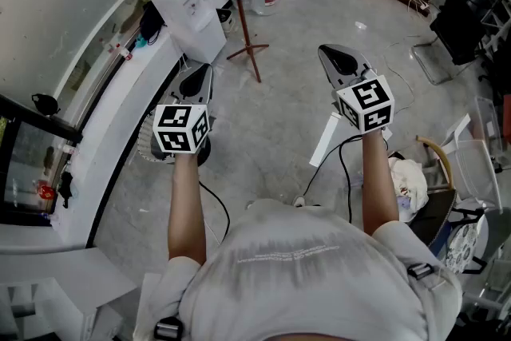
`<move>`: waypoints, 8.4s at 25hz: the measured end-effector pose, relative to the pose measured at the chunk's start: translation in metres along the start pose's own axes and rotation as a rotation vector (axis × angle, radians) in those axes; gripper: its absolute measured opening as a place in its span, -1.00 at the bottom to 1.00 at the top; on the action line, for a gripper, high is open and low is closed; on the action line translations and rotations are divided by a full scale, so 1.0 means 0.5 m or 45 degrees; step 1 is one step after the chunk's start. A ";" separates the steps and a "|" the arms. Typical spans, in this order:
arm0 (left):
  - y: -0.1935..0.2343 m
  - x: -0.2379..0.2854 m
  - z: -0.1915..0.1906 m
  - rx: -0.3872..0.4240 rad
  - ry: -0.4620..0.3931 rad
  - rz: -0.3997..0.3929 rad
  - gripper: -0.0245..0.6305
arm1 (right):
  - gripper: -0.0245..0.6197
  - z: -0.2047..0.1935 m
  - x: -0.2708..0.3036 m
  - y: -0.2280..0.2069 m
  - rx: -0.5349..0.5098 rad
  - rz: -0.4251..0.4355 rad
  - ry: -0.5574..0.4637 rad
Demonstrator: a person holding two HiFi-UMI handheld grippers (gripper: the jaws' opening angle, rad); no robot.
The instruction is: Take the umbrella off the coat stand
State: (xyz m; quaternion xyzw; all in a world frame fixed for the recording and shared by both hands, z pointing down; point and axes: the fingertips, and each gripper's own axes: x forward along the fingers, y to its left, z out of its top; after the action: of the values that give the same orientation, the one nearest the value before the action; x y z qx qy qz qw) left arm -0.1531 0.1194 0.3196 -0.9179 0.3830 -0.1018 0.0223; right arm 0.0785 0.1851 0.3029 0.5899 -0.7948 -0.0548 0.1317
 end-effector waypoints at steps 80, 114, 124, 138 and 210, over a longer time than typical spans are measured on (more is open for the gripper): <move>0.506 0.637 -0.168 -0.256 0.154 0.089 -0.88 | 0.19 -0.143 0.856 -0.296 0.062 0.351 0.267; 0.791 0.906 -0.347 -0.435 0.439 0.465 -0.87 | 0.42 -0.437 1.581 -0.394 0.317 0.594 0.408; 0.800 0.939 -0.387 -0.494 0.492 0.498 -0.87 | 0.43 -0.462 1.640 -0.330 0.360 0.743 0.409; 0.785 0.949 -0.396 -0.496 0.504 0.463 -0.87 | 0.07 -0.455 1.647 -0.323 0.282 0.618 0.461; 0.515 0.767 -0.025 -0.063 0.049 0.129 -0.87 | 0.00 -0.144 0.893 -0.419 0.202 0.237 0.283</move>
State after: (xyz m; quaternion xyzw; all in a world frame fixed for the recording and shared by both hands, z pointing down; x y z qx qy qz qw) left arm -0.0724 -0.3331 0.3662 -0.8955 0.4315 -0.1086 -0.0027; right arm 0.1713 -0.2975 0.3858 0.5249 -0.8282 0.0862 0.1764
